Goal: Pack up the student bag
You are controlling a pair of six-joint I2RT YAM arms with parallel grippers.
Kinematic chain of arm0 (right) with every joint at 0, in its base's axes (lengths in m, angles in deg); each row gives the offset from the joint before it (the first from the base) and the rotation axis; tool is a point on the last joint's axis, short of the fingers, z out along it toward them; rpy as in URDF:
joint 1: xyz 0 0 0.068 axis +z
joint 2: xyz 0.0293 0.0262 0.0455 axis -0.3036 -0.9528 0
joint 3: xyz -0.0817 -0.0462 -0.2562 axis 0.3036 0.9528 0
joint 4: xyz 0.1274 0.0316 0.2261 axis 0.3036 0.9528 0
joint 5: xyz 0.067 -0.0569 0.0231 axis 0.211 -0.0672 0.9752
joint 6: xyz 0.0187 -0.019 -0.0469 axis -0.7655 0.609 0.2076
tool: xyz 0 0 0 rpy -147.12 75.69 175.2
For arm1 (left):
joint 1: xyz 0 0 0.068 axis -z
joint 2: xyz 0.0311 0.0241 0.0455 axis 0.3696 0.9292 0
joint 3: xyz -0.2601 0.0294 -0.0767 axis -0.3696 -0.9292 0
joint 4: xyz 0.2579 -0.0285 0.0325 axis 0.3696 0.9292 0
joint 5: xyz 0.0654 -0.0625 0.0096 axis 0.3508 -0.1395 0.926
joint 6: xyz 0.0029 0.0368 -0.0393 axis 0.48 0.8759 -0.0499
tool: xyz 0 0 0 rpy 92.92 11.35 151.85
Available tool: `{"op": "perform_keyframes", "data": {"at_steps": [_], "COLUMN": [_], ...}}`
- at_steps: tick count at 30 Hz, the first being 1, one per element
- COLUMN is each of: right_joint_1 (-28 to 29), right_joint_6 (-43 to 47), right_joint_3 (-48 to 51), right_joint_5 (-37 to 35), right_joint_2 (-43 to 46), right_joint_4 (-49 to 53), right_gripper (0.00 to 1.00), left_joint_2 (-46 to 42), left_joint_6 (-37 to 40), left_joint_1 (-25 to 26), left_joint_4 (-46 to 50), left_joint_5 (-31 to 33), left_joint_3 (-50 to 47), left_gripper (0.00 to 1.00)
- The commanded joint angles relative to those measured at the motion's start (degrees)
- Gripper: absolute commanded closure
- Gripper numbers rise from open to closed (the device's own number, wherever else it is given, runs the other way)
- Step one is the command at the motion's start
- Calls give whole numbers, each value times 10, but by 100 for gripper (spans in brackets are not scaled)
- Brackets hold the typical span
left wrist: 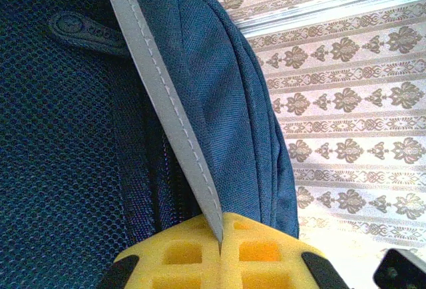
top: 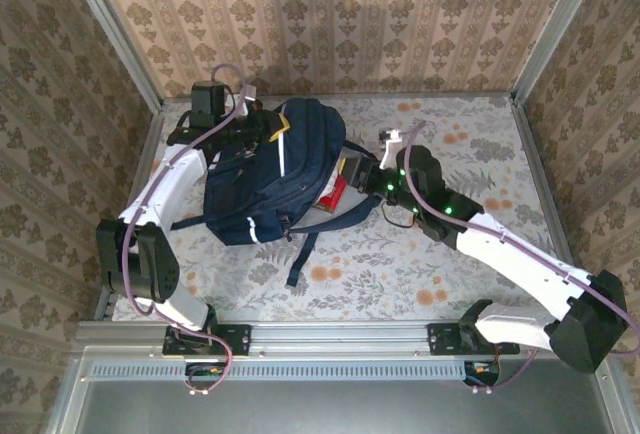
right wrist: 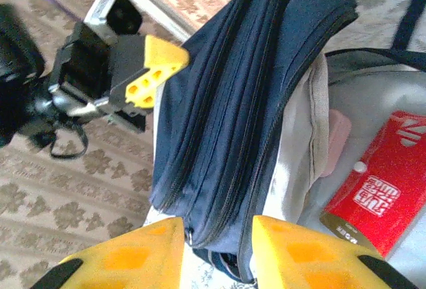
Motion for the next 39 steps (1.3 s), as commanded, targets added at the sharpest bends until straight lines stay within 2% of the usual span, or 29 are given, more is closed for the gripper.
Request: {"op": "perform_keyframes", "data": {"at_steps": [1, 6, 19, 28, 32, 39], "right_joint_1": [24, 42, 60, 60, 59, 44], "right_joint_6": [-72, -108, -109, -103, -98, -76], "right_joint_3": [-57, -95, -122, -135, -117, -35], "right_joint_5": [-91, -126, -95, -112, -115, -124], "right_joint_2": [-36, -69, -106, -163, -163, -123], "right_joint_4": [170, 221, 168, 192, 187, 158], "right_gripper": [63, 57, 52, 48, 52, 64], "left_joint_2": [-12, -9, -7, -9, -11, -21], "left_joint_6": [-2, 0, 3, 0, 2, -4], "left_joint_1": [5, 10, 20, 21, 19, -5], "left_joint_4": [-48, -48, -46, -46, -41, -38], "left_joint_5": [-6, -3, -1, -1, -1, -6], "left_joint_3": [6, 6, 6, 12, 17, 26], "left_gripper": [100, 100, 100, 100, 100, 100]}}
